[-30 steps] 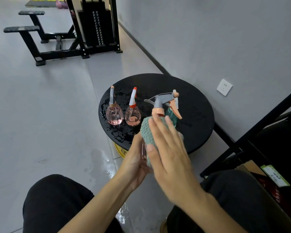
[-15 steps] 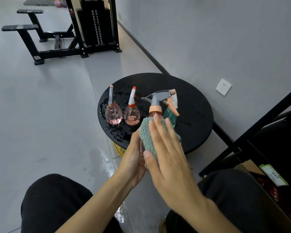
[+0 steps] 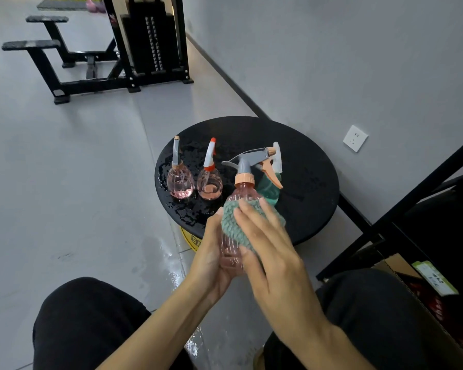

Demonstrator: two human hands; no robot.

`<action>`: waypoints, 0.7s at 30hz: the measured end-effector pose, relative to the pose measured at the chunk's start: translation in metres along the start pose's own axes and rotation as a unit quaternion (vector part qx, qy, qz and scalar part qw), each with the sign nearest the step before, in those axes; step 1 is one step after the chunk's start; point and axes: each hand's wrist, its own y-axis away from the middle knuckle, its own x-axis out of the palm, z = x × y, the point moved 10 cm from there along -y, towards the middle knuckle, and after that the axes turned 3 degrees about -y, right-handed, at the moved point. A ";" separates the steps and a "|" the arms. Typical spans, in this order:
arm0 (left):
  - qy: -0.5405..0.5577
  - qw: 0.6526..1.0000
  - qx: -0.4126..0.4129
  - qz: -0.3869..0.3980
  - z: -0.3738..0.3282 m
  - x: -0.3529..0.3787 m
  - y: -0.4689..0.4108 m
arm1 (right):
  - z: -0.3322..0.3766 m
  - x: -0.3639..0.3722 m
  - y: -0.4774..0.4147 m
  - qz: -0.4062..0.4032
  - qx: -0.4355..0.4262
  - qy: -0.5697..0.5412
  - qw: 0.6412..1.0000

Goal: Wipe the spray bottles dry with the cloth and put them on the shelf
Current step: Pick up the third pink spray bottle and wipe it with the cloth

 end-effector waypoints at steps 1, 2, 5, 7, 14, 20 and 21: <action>0.005 1.000 -0.010 -0.004 0.003 -0.001 0.000 | -0.001 -0.005 -0.005 -0.014 -0.003 -0.017 1.000; 0.007 1.000 -0.020 -0.005 0.006 -0.001 0.001 | -0.003 -0.012 -0.014 -0.028 -0.006 -0.027 0.999; 0.004 0.999 -0.044 0.006 0.014 0.002 0.004 | -0.002 -0.032 -0.047 -0.059 -0.026 -0.001 0.998; -0.001 0.999 -0.047 0.018 0.016 0.005 0.006 | -0.002 -0.035 -0.070 -0.042 -0.030 0.033 0.998; -0.024 0.998 -0.038 0.046 0.010 0.015 0.012 | -0.032 -0.002 -0.089 0.194 0.040 0.163 0.966; -0.059 0.994 -0.025 0.083 0.010 0.022 0.016 | -0.034 0.004 -0.072 0.279 0.054 0.199 0.938; -0.061 0.994 -0.029 0.084 0.012 0.022 0.016 | -0.039 0.002 -0.077 0.273 0.057 0.220 0.935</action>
